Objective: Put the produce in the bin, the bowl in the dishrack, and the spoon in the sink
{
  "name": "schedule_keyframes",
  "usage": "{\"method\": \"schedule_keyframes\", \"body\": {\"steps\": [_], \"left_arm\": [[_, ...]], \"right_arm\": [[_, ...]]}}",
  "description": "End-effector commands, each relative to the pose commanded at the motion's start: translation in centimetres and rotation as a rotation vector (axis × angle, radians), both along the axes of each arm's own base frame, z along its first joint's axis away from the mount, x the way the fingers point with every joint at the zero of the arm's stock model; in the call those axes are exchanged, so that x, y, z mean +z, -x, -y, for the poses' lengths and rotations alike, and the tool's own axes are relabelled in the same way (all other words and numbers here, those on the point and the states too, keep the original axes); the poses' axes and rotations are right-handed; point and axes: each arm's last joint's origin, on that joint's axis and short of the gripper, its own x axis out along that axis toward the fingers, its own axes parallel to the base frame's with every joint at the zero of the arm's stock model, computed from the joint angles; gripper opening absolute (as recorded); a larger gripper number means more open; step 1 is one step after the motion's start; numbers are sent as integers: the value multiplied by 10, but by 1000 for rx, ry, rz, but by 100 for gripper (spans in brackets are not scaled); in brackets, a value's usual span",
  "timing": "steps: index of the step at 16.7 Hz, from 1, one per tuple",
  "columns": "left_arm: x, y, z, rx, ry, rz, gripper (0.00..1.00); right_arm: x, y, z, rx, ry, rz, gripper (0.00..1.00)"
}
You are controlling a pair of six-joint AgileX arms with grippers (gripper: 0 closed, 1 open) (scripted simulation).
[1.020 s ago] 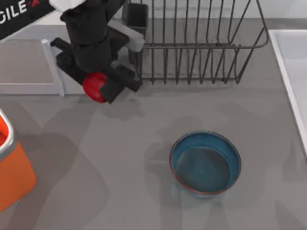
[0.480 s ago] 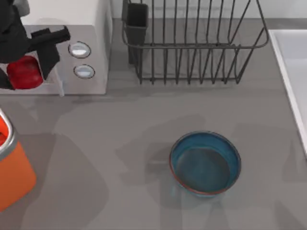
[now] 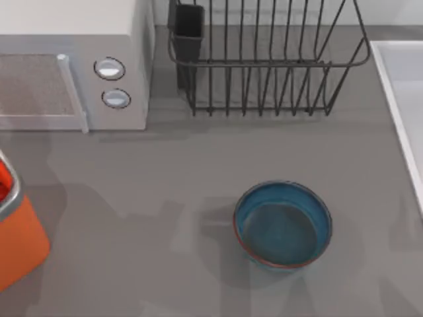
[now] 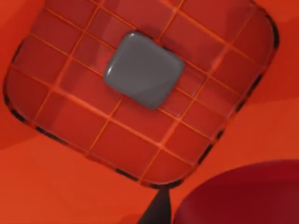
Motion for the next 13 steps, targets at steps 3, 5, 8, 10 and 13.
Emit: {"method": "schedule_keyframes", "body": {"steps": [3,5,8,10,13], "left_arm": [[-5,12,-15,186,18,-14,0],[-6,15,-19,241,23,-16,0],[-6,15,-19,247,23,-16,0],[-6,14,-18,239,23,-17,0],[-18,13,-19,237,23,-24,0]], "right_arm": [[0,0,0,0,0,0,100],[0,0,0,0,0,0,100],[0,0,0,0,0,0,100],[0,0,0,0,0,0,100],[0,0,0,0,0,0,100]]}}
